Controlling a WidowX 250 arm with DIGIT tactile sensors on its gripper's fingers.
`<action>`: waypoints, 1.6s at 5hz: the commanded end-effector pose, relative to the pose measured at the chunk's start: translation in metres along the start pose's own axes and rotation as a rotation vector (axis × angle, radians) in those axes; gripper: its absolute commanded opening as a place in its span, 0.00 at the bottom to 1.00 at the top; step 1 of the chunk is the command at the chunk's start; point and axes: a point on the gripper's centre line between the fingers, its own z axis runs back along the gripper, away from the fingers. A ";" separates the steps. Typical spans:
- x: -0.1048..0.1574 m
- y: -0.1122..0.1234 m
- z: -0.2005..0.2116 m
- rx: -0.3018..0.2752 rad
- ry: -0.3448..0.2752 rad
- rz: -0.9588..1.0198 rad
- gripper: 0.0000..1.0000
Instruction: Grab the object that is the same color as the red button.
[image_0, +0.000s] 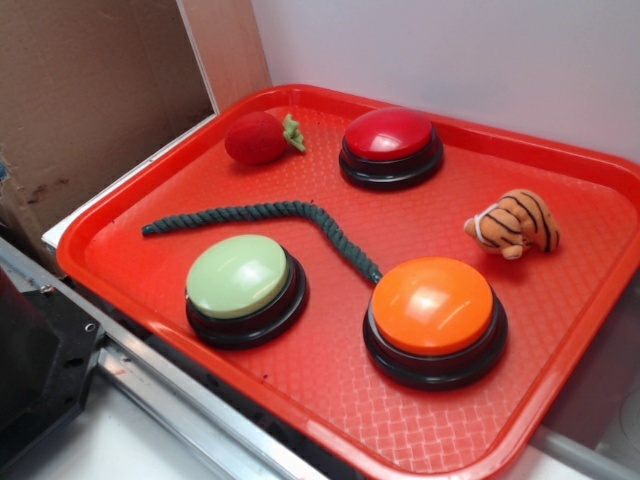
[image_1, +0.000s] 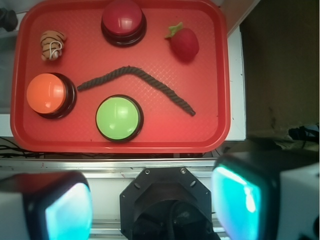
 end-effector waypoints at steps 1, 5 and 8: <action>0.000 0.000 0.000 0.000 0.000 0.000 1.00; 0.121 0.051 -0.048 0.103 0.103 -0.292 1.00; 0.165 0.101 -0.125 0.075 0.204 -0.337 1.00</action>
